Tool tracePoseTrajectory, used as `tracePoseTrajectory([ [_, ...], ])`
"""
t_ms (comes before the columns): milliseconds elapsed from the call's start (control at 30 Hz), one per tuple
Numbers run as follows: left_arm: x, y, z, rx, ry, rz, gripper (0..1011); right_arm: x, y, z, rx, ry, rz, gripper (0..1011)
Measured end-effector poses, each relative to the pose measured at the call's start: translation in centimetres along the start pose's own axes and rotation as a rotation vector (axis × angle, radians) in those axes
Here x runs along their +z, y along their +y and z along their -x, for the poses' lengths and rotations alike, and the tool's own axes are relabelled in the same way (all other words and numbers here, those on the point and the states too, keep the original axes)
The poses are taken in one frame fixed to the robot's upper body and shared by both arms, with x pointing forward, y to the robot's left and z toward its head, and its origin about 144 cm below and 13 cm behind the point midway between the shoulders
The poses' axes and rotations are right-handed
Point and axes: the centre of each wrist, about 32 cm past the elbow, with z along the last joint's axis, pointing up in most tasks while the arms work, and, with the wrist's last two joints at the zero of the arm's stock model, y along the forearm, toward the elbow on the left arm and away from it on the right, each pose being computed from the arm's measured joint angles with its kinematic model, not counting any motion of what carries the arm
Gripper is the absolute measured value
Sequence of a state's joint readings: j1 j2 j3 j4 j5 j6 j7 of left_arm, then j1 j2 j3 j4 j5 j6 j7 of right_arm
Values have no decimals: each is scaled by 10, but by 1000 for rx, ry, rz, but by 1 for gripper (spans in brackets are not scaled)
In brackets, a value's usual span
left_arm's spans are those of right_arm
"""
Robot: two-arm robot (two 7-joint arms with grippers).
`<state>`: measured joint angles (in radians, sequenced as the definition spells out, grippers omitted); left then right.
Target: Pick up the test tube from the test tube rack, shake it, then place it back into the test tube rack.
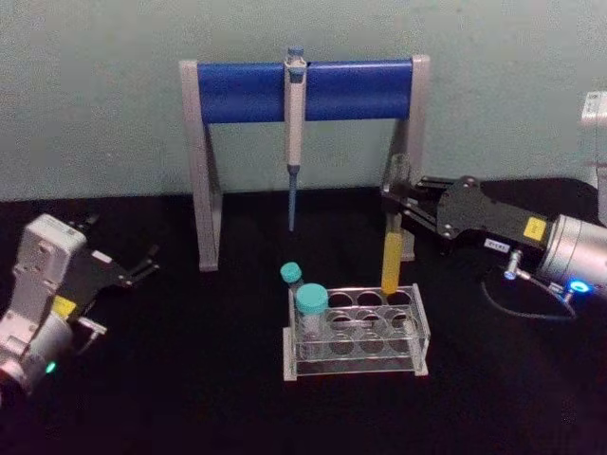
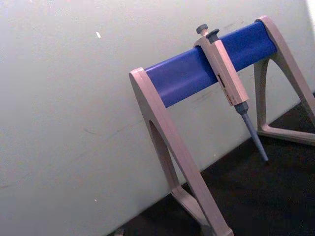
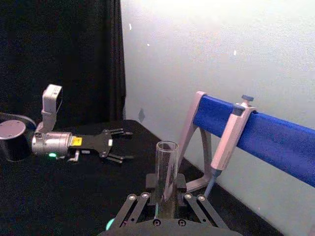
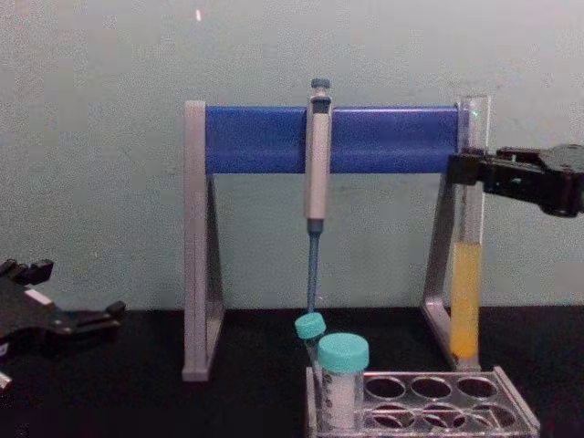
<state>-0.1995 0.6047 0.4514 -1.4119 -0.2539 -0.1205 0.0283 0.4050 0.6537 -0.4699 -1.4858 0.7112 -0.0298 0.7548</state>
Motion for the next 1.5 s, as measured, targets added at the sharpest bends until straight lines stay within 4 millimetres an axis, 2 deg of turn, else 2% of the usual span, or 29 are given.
tracePoseTrajectory([
  [1000, 0, 0, 0, 0, 0, 0, 1001, -32, 14, -5, -6, 36, -22, 233],
  [1500, 0, 0, 0, 0, 0, 0, 1001, -40, 17, -7, -6, 40, -4, 232],
])
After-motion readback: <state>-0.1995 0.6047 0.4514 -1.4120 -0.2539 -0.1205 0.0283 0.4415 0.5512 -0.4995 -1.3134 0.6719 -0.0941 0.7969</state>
